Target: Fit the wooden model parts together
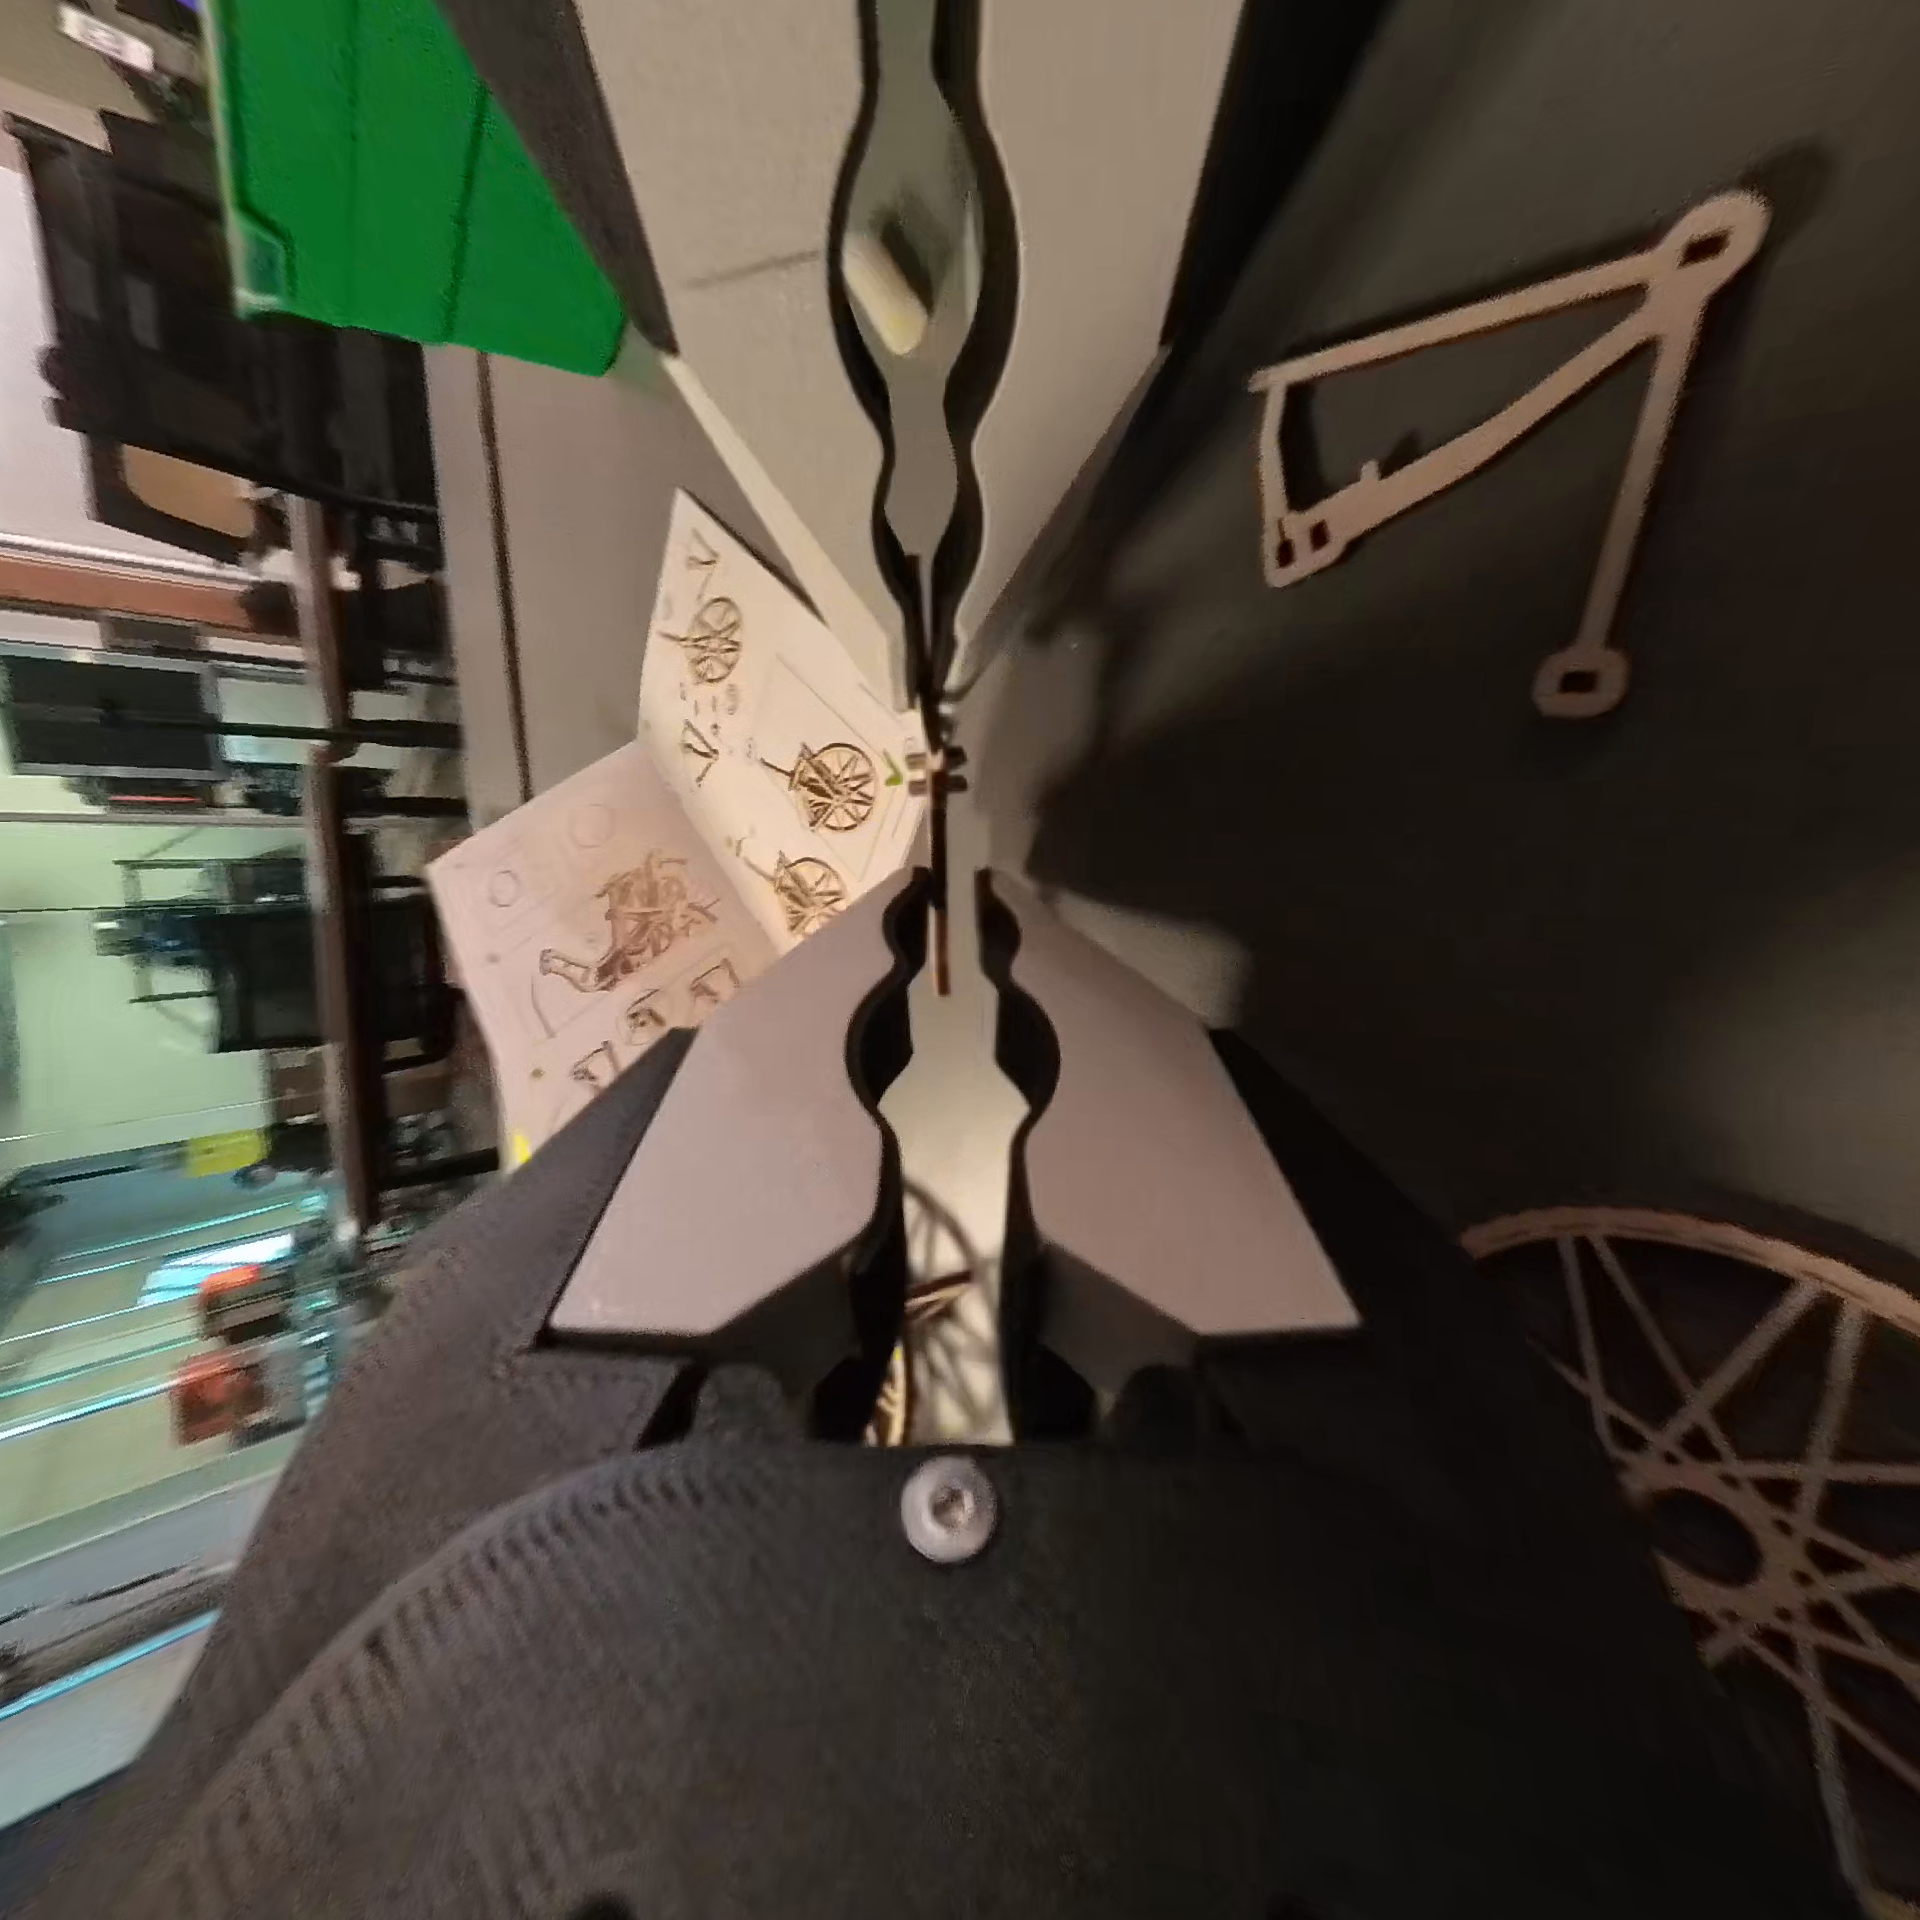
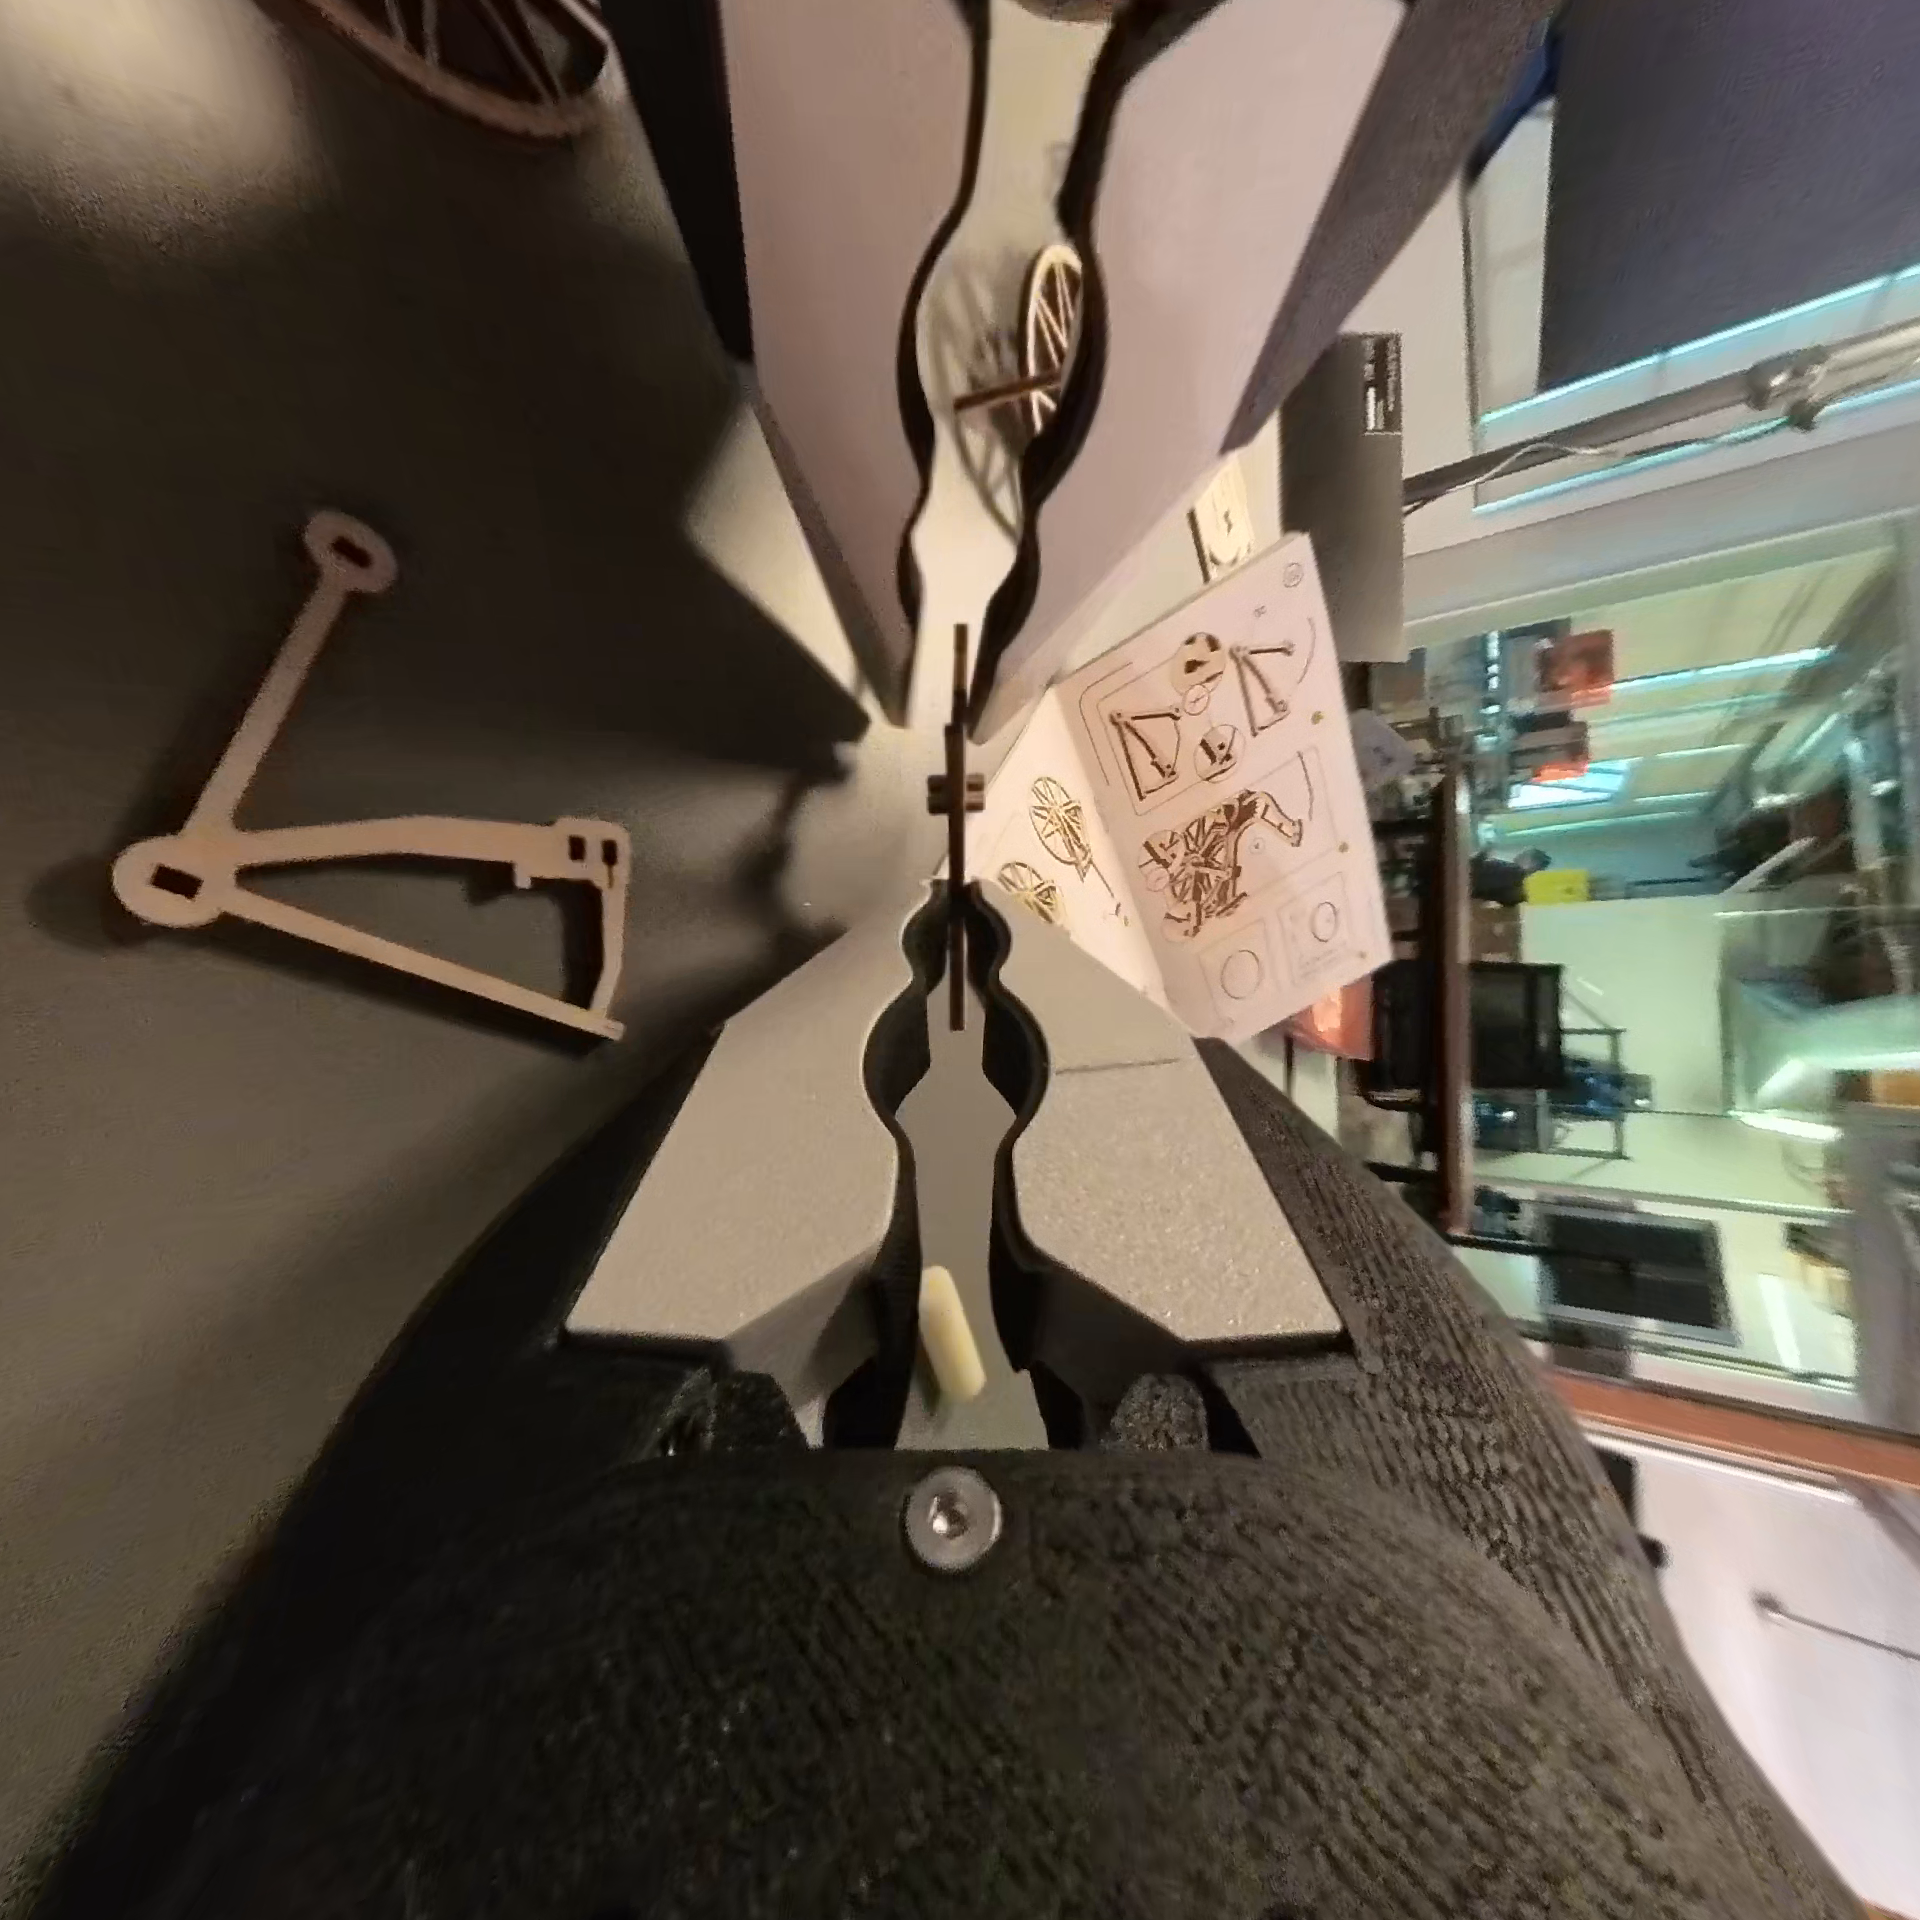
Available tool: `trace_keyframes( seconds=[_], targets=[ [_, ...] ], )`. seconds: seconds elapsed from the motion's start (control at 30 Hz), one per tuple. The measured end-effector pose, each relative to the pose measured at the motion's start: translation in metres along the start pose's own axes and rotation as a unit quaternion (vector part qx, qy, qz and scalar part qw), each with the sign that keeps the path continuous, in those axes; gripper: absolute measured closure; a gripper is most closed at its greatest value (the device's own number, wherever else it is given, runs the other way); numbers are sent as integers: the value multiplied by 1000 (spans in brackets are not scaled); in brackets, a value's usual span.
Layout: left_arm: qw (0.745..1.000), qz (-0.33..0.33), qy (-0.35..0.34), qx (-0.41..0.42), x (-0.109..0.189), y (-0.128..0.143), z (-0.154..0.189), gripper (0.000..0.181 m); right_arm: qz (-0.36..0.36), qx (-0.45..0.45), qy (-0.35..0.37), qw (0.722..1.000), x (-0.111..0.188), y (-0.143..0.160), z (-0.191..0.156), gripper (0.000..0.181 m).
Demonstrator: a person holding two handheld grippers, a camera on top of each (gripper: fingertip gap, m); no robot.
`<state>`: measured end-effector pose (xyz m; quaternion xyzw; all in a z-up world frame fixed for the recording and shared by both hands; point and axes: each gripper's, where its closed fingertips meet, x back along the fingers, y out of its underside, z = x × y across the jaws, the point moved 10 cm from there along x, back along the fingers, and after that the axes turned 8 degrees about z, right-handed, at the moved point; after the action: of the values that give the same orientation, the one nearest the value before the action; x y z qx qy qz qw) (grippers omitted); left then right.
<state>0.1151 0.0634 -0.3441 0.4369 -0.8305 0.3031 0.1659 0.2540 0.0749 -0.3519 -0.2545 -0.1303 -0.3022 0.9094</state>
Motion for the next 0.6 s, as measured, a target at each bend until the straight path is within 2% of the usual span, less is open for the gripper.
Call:
trace_keyframes(
  seconds=[0.07, 0.1, 0.13, 0.2, 0.27, 0.37, 0.43, 0.5, 0.57, 0.6],
  targets=[
    [996, 41, 31, 75, 3, 1, -4, 154, 8, 32, 13, 999, 2, -1, -1, 181],
    [983, 92, 72, 143, 7, 1, -7, 151, 18, 49, 22, 998, 3, -2, -2, 181],
    [955, 147, 132, 220, 12, 2, -11, 149, 26, 64, 33, 997, 4, -3, -2, 181],
    [891, 215, 196, 348, 18, 12, -26, 143, 46, 87, 52, 994, 7, -6, -2, 181],
    [860, 207, 232, 405, 16, 26, -34, 155, 62, 103, 61, 991, 9, -8, -3, 181],
    [854, 201, 240, 416, 14, 36, -32, 165, 68, 125, 57, 988, 7, -9, -8, 181],
    [859, 188, 256, 401, 13, 37, -29, 181, 74, 132, 47, 987, 5, -10, -11, 180],
    [870, 150, 292, 369, 12, 36, -24, 181, 71, 132, 47, 988, 2, -10, -12, 181],
    [890, 128, 270, 344, 8, 36, -21, 181, 67, 112, 30, 991, 1, -10, -12, 181],
    [892, 127, 265, 344, 7, 35, -20, 181, 63, 104, 29, 992, 1, -9, -10, 181]
  ],
)
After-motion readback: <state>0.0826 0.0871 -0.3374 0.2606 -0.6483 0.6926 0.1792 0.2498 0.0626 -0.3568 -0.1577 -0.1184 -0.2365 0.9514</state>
